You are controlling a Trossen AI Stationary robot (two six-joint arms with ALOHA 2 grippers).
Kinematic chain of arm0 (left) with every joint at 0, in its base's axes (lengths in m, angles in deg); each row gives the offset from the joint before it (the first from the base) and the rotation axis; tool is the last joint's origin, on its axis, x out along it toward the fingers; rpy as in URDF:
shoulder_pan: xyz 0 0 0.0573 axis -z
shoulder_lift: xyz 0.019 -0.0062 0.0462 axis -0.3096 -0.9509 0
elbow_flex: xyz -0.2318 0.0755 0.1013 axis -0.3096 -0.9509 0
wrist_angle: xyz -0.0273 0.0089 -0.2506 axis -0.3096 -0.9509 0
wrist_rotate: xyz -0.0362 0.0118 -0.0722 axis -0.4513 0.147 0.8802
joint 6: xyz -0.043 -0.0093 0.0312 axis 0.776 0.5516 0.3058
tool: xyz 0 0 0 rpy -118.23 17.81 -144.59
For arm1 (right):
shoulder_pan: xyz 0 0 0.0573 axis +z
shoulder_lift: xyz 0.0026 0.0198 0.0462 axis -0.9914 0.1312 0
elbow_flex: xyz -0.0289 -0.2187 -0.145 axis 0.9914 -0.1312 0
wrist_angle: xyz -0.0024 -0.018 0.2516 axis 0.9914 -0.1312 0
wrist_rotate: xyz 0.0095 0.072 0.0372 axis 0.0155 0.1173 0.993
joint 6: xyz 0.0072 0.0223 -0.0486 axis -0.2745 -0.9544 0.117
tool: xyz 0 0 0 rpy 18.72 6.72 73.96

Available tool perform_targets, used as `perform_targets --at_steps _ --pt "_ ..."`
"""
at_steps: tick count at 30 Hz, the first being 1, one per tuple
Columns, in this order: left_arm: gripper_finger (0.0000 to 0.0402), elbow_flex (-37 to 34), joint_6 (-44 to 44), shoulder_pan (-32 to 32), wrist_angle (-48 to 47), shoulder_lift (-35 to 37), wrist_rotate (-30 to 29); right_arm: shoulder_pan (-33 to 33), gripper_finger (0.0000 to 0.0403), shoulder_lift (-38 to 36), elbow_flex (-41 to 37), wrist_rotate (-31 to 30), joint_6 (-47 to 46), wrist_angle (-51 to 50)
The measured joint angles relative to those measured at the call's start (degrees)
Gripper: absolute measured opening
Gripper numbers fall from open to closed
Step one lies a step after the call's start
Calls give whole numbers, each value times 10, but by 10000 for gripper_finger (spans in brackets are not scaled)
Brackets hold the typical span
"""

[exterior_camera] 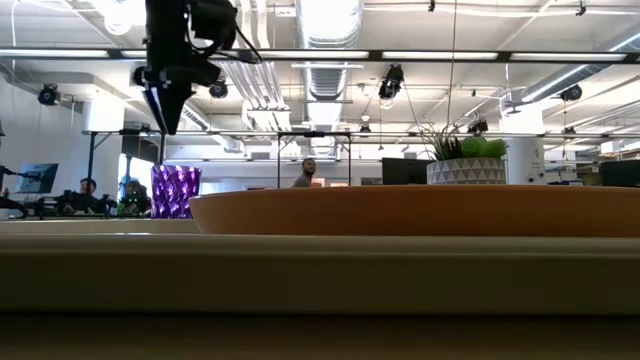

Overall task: Pick and place plate/cup/fork/spoon on tray
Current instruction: Put the violet cup on the white tray to the top left of the orange plate

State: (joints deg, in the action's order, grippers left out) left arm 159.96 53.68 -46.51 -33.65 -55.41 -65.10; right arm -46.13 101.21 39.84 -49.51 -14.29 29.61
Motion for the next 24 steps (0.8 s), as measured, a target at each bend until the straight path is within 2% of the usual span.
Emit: perform_targets --at_steps 4,11,24 --pt "137 -12 -28 -11 41 -15 2 0 45 0 0 7 -1 0" --pt "137 -14 -86 -28 45 -71 4 0 45 0 0 12 -5 0" --pt "130 -13 -120 -58 54 -157 0 0 45 5 0 12 -14 11"
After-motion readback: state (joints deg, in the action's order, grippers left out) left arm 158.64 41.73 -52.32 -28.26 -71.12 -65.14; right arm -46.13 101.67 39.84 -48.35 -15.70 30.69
